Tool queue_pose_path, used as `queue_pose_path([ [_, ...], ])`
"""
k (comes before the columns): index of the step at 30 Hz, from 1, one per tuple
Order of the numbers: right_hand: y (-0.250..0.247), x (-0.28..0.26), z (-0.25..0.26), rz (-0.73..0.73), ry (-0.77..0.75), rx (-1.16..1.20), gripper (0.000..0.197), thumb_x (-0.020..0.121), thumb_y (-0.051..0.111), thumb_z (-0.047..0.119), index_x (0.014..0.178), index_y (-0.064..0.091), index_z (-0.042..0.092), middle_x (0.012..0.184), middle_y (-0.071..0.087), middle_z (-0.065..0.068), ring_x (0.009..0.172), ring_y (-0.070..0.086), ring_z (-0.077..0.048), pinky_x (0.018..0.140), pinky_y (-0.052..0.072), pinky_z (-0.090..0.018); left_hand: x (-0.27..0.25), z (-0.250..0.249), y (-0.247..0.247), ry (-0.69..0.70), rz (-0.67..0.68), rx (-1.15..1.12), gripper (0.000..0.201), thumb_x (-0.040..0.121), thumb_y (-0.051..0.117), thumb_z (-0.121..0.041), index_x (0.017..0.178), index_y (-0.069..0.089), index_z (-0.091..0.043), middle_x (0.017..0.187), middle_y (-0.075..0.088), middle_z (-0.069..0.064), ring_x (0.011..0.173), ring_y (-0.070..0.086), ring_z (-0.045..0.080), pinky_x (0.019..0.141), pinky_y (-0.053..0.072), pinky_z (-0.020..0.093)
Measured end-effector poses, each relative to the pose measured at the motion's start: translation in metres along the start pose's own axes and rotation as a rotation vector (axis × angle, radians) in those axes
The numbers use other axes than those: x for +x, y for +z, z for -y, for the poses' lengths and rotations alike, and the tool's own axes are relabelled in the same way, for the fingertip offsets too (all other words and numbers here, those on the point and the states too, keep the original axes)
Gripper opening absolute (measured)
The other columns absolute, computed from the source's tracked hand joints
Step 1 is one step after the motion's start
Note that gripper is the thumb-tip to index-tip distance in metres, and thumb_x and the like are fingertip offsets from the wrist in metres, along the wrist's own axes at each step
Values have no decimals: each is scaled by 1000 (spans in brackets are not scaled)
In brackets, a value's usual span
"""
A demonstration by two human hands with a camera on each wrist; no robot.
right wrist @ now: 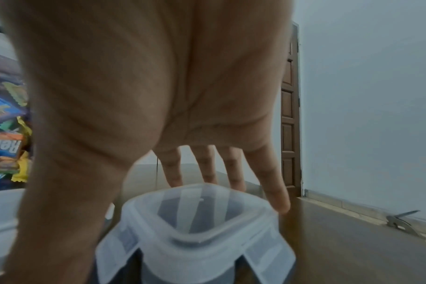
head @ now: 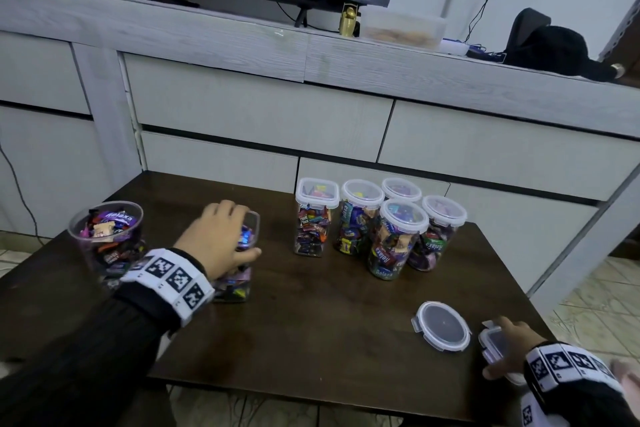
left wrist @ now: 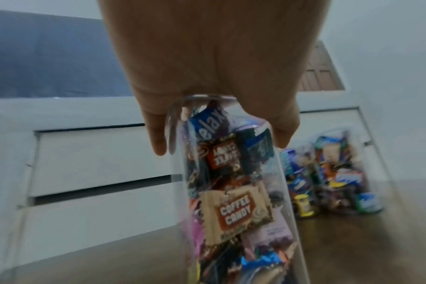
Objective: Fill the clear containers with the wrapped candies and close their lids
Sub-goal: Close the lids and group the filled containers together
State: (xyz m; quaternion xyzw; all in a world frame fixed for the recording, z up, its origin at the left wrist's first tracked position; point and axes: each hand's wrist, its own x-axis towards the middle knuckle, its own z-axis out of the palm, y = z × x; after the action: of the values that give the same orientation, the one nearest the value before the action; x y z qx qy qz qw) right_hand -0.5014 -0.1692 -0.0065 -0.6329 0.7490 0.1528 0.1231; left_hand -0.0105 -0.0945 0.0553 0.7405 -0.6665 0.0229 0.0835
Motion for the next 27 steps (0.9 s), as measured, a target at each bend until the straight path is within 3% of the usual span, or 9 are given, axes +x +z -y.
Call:
queue_pose_path([
  [6, -3, 4, 10, -33, -76, -54, 86, 68, 75, 47, 139, 30, 32, 133, 50, -1, 121, 52, -19, 94, 43, -23, -1, -66, 7, 184, 93, -214, 95, 71, 71, -62, 147, 26, -27, 152, 27, -3, 141, 22, 16, 112, 36, 43],
  [10, -4, 4, 20, -29, -91, -84, 85, 72, 72, 50, 142, 26, 31, 137, 52, 2, 125, 50, -16, 98, 41, -22, -1, -91, 15, 318, 95, -330, 100, 69, 77, -55, 151, 24, -30, 156, 24, -7, 143, 21, 11, 115, 28, 34],
  [14, -14, 2, 21, -48, -75, -81, 90, 70, 75, 49, 143, 25, 30, 134, 47, -8, 122, 51, -23, 100, 43, -29, -6, -98, 27, 303, 94, -626, 117, 63, 86, -45, 151, 9, -37, 156, 21, -11, 140, 27, 7, 116, 33, 38],
  [17, -37, -6, 25, -146, -103, 2, 93, 67, 79, 43, 142, 27, 30, 126, 47, -14, 114, 55, -28, 96, 46, -33, -10, -94, 38, 202, 126, -909, 127, 58, 91, -37, 150, 4, -40, 152, 25, -14, 134, 37, 3, 111, 37, 30],
  [20, -64, -18, 38, -271, -232, 127, 102, 64, 84, 37, 145, 23, 24, 126, 52, -16, 109, 57, -28, 92, 47, -34, -12, -93, 48, 136, 145, -1098, 128, 56, 93, -29, 148, 7, -41, 141, 43, -12, 121, 51, 0, 105, 43, 25],
  [23, -87, -39, 68, -310, -489, 365, 98, 63, 86, 29, 140, 26, 22, 125, 55, -8, 99, 59, -19, 78, 52, -28, -12, -92, 55, 129, 128, -1180, 120, 55, 94, -24, 142, 16, -45, 132, 50, -13, 117, 55, -1, 97, 45, 17],
  [25, -99, -58, 97, -305, -699, 458, 93, 64, 86, 31, 138, 29, 23, 129, 52, 2, 106, 56, -12, 86, 48, -24, -13, -93, 57, 125, 130, -1214, 114, 55, 94, -22, 140, 21, -44, 132, 51, -12, 117, 55, -1, 96, 46, 16],
  [27, -107, -78, 125, -254, -884, 491, 89, 66, 85, 30, 137, 32, 25, 134, 49, 6, 116, 53, -10, 98, 46, -30, -14, -95, 58, 116, 113, -1227, 106, 54, 95, -21, 136, 29, -38, 131, 53, -9, 117, 56, 0, 100, 48, 22],
])
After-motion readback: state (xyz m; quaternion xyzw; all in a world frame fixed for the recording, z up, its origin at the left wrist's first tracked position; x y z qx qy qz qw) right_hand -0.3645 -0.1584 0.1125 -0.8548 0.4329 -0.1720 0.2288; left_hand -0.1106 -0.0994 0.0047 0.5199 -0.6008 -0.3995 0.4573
